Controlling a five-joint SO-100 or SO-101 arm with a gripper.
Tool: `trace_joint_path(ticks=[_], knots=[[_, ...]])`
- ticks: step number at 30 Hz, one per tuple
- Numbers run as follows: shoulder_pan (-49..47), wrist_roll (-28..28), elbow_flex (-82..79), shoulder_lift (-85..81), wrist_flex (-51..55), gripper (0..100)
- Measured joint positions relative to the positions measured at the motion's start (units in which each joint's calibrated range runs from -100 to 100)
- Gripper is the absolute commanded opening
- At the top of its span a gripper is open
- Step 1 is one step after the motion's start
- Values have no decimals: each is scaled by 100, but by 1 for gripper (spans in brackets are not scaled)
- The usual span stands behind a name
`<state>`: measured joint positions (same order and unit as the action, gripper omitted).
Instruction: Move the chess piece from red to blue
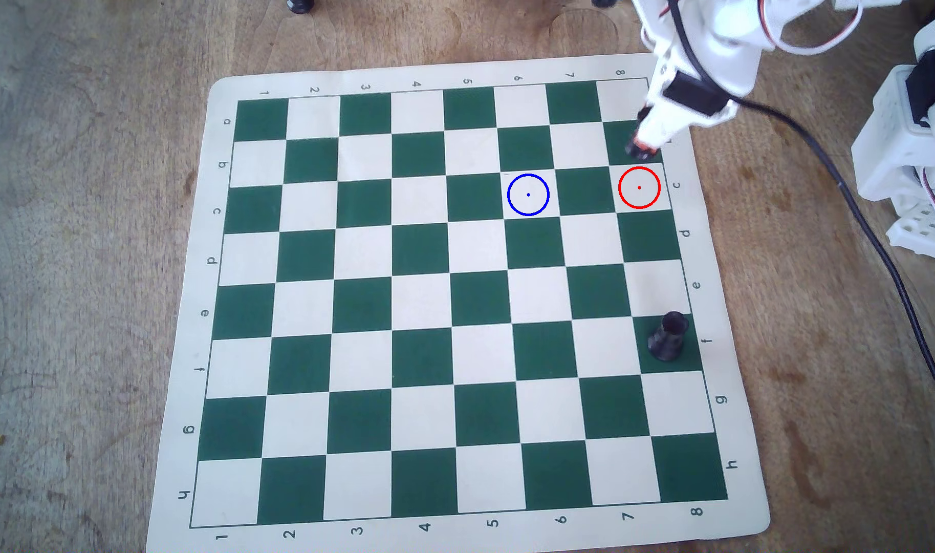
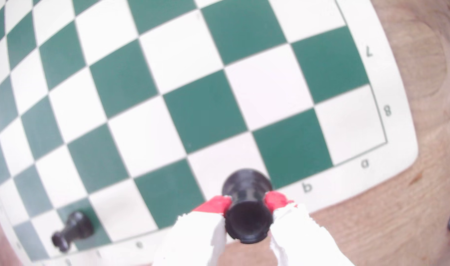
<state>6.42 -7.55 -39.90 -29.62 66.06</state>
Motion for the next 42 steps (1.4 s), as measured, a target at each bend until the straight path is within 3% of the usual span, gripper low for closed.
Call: trace_joint_path(ticks=[6, 20, 42], knots=[[140, 10, 1446, -109, 972, 0], [-74, -293, 2296, 2480, -964, 0], [-435, -396, 2386, 3779, -1657, 1]])
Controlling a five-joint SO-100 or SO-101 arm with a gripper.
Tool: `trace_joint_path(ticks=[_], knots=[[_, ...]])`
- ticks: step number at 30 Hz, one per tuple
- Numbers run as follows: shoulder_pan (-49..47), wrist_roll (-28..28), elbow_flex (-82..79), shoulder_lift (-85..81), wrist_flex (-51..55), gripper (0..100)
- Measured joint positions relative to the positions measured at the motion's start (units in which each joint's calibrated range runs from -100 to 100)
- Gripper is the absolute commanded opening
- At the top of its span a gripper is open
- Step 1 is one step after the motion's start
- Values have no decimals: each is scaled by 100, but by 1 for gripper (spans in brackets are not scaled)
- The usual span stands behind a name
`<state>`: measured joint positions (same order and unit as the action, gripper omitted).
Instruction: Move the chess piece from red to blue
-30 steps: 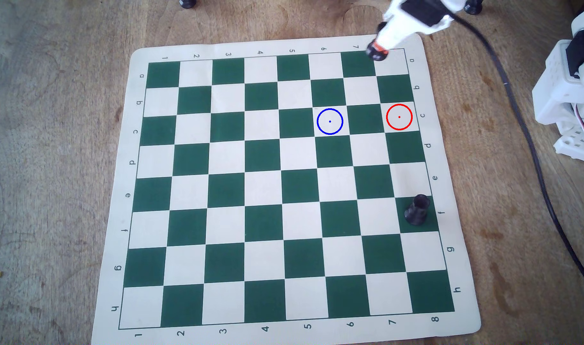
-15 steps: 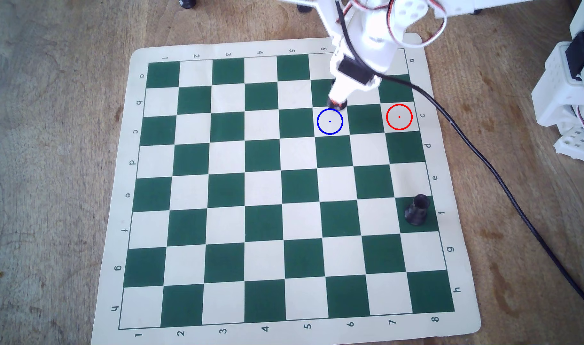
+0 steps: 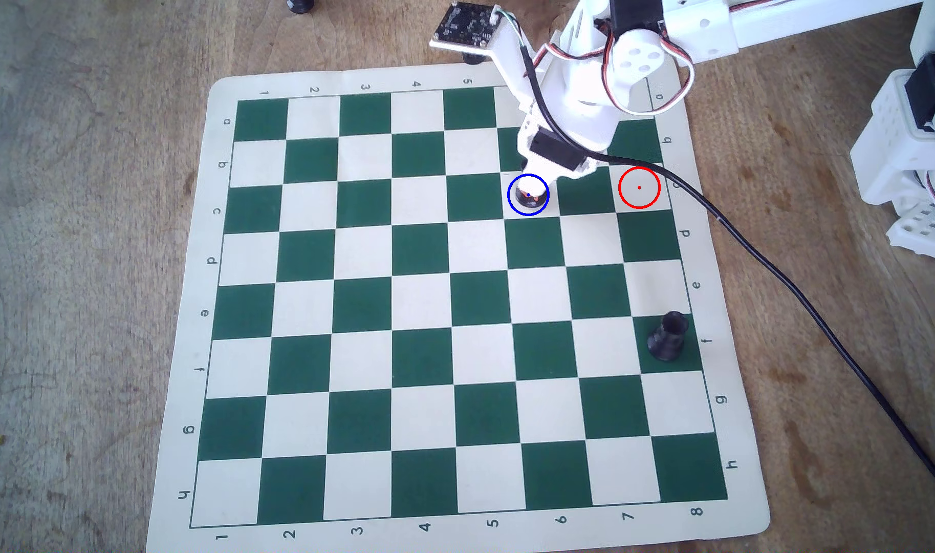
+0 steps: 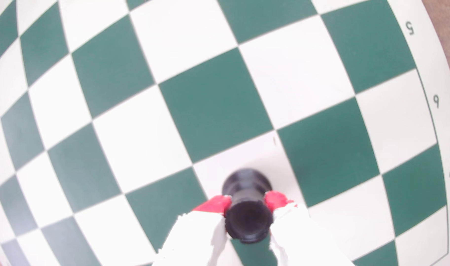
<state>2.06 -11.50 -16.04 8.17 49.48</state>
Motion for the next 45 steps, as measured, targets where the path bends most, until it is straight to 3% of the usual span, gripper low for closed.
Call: trace_joint_path(ticks=[8, 18, 31, 33, 36, 42, 45], knots=[[0, -29, 0, 0, -56, 25], [118, -88, -271, -17, -359, 28], [428, 39, -506, -1382, 1124, 16], [413, 39, -506, -1885, 1171, 9], [125, -5, -515, -2396, 1187, 0], [-1062, -68, -1527, -4407, 1458, 0], [-944, -15, -2061, -5614, 1116, 0]])
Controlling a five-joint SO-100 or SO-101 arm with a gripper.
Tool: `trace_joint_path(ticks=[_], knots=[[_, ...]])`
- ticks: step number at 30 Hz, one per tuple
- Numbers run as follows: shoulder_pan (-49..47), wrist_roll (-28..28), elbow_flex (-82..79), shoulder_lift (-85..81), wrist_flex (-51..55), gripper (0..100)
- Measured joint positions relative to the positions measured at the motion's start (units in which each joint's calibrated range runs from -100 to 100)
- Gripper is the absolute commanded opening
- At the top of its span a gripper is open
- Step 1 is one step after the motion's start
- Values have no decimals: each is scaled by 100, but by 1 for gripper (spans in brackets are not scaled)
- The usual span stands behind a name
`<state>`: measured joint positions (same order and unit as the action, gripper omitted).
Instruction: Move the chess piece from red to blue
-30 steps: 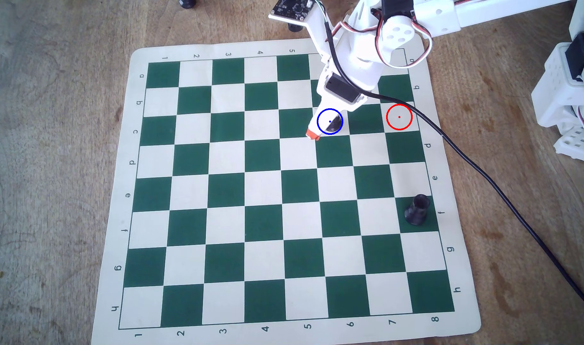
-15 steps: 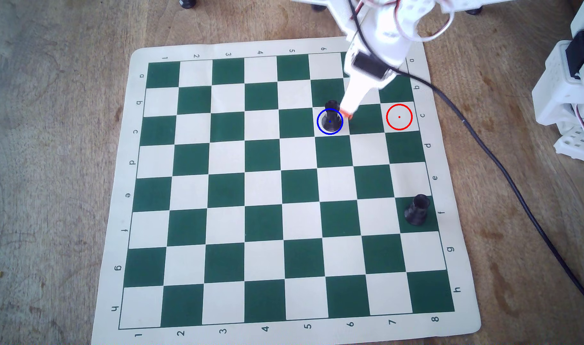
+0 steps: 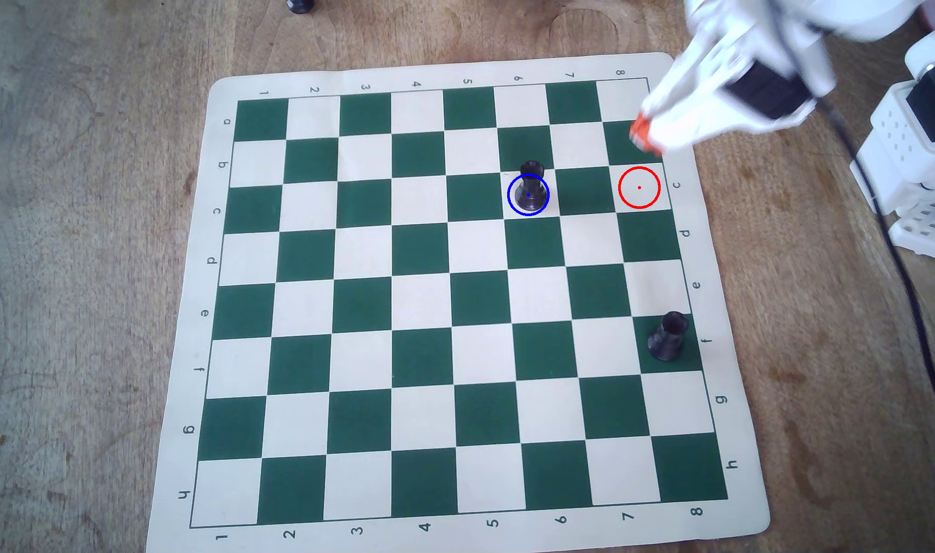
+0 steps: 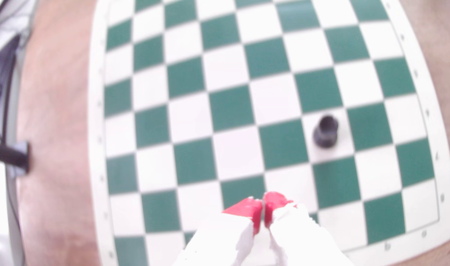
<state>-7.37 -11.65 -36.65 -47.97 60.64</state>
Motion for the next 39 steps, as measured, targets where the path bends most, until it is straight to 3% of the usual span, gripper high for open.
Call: trace_joint_path(ticks=[7, 14, 16, 19, 23, 28, 33, 39], knots=[[590, 400, -3832, -3268, -3227, 0], [833, 654, -5413, -4516, -5833, 0], [752, 864, -6191, -4667, -7211, 0], [996, 938, -6236, -4776, -8733, 1], [1055, 987, -6245, -4726, -9976, 0], [1106, 996, -6245, -4793, -13076, 0], [914, 1001, -6245, -4801, -15259, 0], [863, 1011, -6245, -4801, -16008, 2]])
